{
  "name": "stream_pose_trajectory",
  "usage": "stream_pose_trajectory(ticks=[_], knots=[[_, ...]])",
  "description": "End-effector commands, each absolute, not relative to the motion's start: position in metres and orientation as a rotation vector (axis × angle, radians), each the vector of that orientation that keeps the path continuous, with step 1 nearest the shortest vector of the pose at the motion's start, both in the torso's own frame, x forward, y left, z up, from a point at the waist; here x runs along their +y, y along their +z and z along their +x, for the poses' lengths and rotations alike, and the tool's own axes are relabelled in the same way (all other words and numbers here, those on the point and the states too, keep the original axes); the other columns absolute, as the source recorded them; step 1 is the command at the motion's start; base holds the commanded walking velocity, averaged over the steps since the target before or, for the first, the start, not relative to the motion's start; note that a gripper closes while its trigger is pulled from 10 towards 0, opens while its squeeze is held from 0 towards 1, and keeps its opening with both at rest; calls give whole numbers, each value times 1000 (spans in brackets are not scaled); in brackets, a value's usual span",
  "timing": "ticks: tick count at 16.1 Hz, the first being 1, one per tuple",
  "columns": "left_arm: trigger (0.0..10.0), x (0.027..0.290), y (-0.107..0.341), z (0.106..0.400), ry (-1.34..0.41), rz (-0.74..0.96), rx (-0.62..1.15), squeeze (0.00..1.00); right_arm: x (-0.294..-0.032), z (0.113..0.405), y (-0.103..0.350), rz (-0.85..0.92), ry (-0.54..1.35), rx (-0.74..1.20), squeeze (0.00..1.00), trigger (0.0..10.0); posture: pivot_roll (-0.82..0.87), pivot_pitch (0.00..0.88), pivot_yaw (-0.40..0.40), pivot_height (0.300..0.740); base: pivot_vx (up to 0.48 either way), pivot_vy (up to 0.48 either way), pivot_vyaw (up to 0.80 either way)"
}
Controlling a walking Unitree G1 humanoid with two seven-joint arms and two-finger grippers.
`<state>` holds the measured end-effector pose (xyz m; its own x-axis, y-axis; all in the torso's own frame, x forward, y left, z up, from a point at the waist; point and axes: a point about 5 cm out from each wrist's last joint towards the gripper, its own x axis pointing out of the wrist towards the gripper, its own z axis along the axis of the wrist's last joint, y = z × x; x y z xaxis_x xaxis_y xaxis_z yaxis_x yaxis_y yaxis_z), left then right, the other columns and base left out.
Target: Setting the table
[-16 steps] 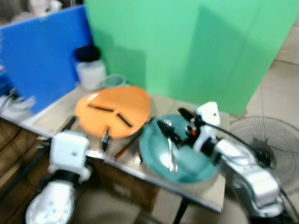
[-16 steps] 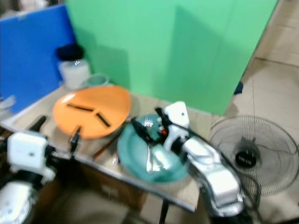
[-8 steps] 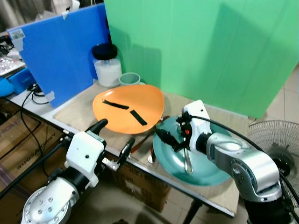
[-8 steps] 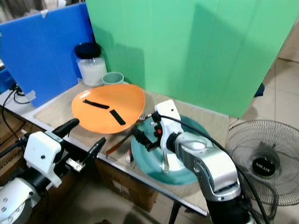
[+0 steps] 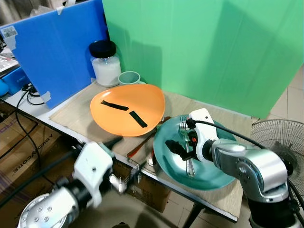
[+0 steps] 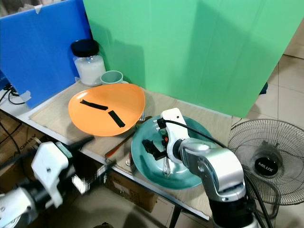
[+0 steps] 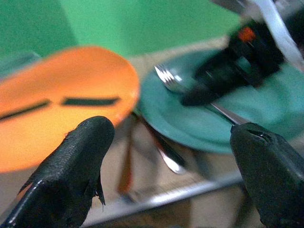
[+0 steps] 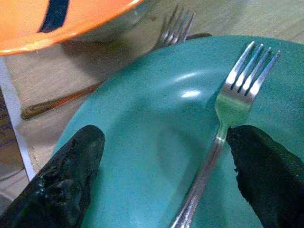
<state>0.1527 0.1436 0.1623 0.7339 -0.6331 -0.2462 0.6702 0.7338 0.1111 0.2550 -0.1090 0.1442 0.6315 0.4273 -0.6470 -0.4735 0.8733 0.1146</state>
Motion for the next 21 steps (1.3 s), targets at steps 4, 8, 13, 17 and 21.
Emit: stream_pose_trajectory(ticks=[4,8,13,17,21], knots=[[10000,145,164,147,-749,194,228,0,-105,253,136,-70,488,810,0,3608,53,0,17,740,0,0,0],[10000,146,164,144,-755,188,251,0,-108,255,125,-78,412,880,0,1176,57,0,8,740,0,0,0],[10000,146,165,144,-754,191,252,0,-106,260,118,-43,383,902,0,0,62,0,6,740,0,0,0],[10000,146,165,146,-758,195,255,0,-103,258,114,-24,389,925,0,0,65,0,8,740,0,0,0],[10000,145,164,144,-765,197,261,0,-105,255,110,-1,387,952,0,0,62,0,9,740,0,0,0]])
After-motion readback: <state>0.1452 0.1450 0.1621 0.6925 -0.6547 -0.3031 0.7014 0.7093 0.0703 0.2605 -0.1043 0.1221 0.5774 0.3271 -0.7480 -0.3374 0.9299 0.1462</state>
